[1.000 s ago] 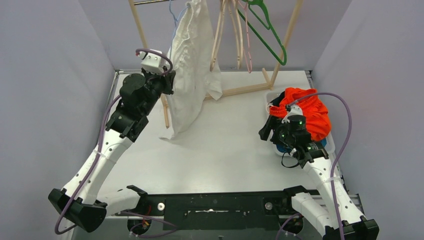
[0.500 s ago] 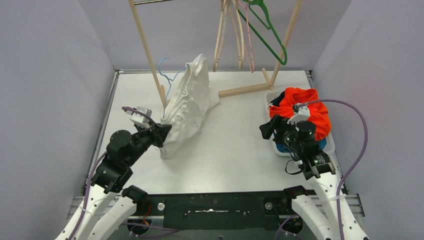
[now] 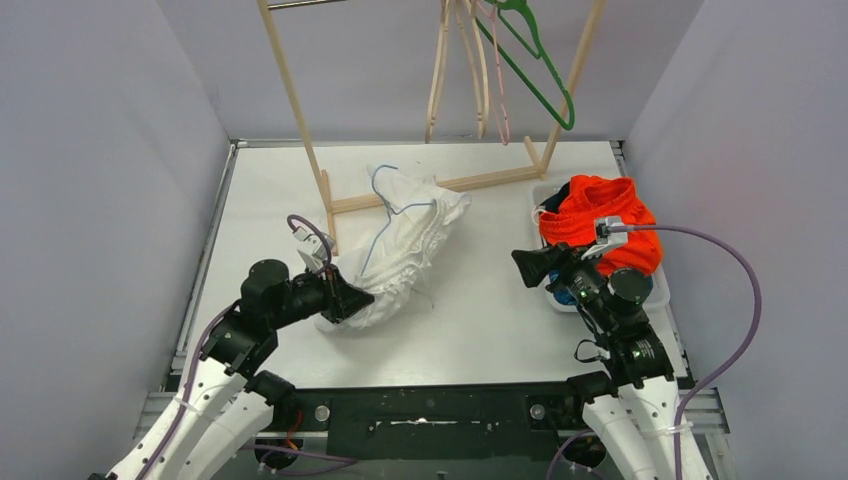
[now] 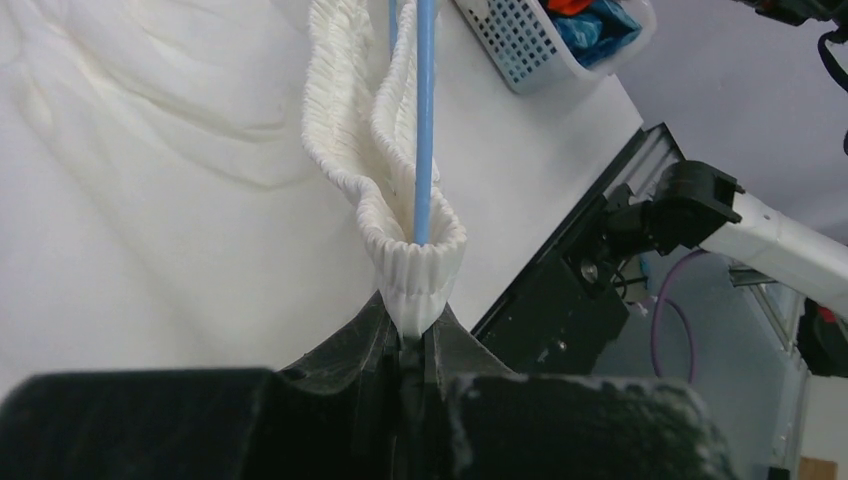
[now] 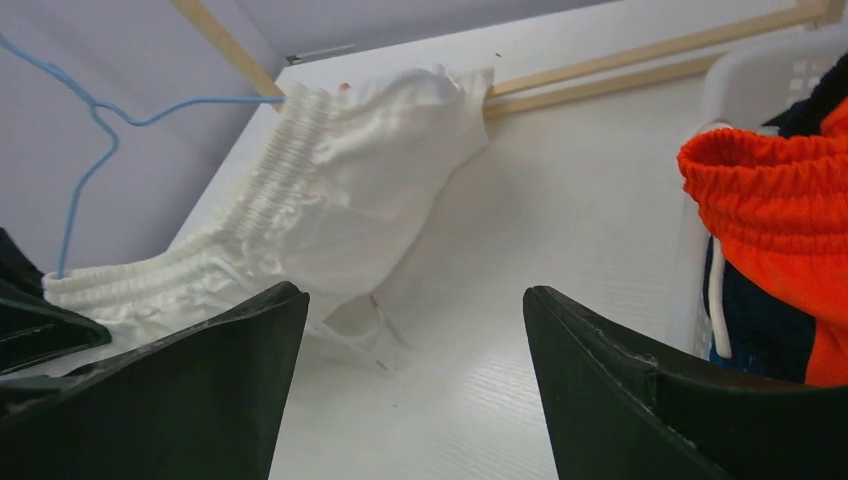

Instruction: Remove the shorts from the hanger

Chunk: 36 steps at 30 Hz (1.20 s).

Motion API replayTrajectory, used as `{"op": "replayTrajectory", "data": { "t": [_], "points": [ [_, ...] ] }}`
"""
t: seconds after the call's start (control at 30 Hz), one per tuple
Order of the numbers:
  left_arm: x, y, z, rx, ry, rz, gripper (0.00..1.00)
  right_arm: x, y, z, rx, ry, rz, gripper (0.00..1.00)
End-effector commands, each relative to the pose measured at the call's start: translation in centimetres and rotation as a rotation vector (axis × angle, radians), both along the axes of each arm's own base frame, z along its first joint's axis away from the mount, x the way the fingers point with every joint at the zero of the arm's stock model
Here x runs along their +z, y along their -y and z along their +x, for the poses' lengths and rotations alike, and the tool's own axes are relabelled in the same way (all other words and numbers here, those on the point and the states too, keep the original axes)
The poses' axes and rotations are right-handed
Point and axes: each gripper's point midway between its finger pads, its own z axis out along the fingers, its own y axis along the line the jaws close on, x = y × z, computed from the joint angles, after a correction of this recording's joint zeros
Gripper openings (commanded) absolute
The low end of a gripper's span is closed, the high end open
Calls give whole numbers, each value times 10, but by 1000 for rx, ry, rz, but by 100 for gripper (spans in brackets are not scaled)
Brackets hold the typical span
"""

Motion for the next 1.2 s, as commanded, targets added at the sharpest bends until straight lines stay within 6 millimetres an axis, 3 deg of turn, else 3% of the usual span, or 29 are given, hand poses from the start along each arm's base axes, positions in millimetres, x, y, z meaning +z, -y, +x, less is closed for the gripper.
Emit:
{"op": "replayTrajectory", "data": {
  "t": [0.0,0.23,0.4,0.47,0.67,0.93,1.0,1.17],
  "points": [
    [26,18,-23,-164,23,-73,0,40,-18,-9,112,185,58,82],
    [19,39,-52,-337,-14,-93,0,42,-41,-17,259,170,107,85],
    [37,67,-71,-431,-10,-162,0,38,-53,-17,323,125,126,89],
    [34,77,-75,-434,10,-137,0,40,-57,-20,341,136,132,89],
    [-2,98,-76,-405,-40,12,0,41,-75,-31,405,161,106,85],
    [15,105,-57,-317,33,20,0,28,-94,-37,472,128,52,78],
    [22,105,-59,-322,55,-4,0,25,-96,-32,455,109,40,70],
    [12,99,-57,-298,33,41,0,33,-99,-23,394,106,65,61]
  ]
}}
